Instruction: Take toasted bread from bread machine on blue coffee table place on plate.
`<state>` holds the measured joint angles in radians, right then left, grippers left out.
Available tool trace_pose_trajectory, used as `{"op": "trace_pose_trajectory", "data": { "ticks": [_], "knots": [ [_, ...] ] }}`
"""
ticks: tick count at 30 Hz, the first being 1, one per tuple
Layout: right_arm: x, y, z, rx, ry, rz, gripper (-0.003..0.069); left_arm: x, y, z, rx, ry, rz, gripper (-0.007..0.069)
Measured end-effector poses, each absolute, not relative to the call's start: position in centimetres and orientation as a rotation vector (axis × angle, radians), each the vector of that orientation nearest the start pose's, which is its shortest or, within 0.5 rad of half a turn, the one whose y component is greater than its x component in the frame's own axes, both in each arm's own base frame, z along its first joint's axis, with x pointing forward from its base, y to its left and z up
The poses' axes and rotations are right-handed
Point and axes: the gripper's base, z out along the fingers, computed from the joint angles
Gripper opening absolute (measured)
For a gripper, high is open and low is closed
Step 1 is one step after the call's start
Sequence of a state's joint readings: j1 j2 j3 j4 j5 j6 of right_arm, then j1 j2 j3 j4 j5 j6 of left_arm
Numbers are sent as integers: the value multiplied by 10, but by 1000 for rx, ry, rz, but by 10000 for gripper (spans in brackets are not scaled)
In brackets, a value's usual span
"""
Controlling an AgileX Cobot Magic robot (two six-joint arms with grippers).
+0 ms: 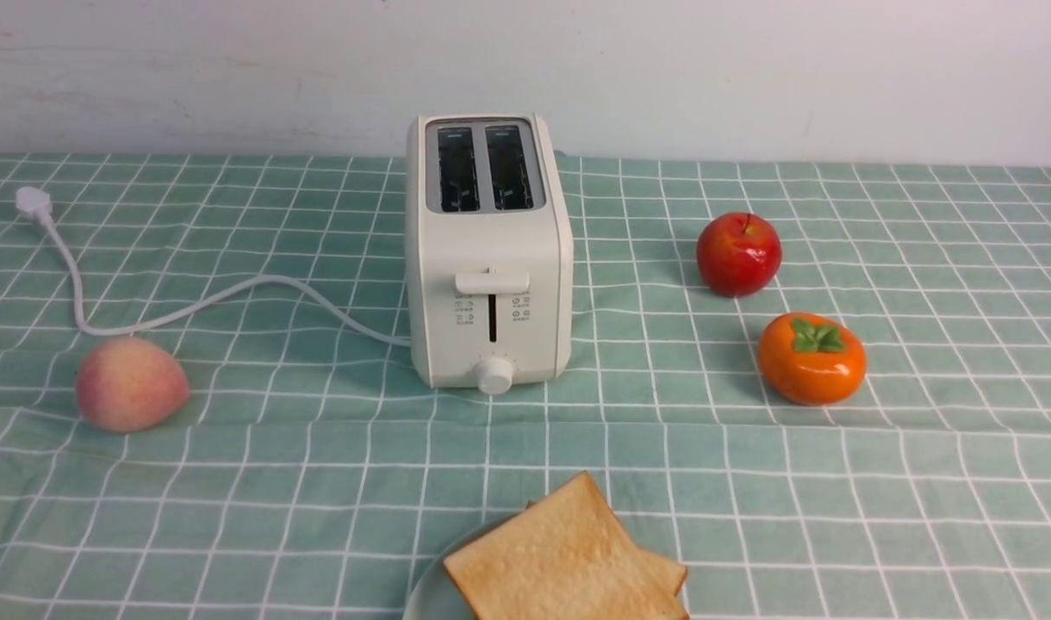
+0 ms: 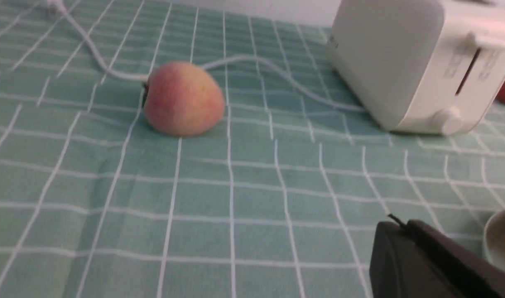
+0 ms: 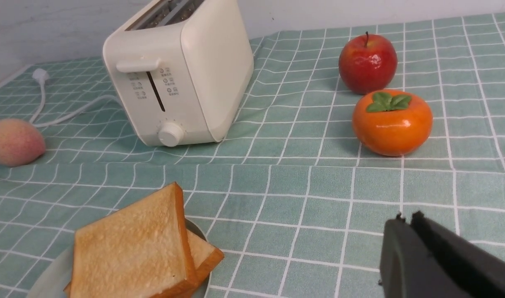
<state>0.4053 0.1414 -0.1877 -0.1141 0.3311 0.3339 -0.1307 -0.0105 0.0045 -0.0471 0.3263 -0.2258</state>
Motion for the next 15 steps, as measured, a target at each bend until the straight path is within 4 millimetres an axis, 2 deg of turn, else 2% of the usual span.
{"op": "trace_pose_trajectory", "data": {
  "ticks": [1,4,15],
  "knots": [
    [57,21,238,-133,1781,424,23,53,-8,175,-118,1848,-296,-8],
    [57,21,238,-132,1781,425,27,51,-8,168,-116,1907,-287,-6],
    [57,21,238,-132,1781,425,38,51,-5,167,-161,1914,-235,1]
  ]
}}
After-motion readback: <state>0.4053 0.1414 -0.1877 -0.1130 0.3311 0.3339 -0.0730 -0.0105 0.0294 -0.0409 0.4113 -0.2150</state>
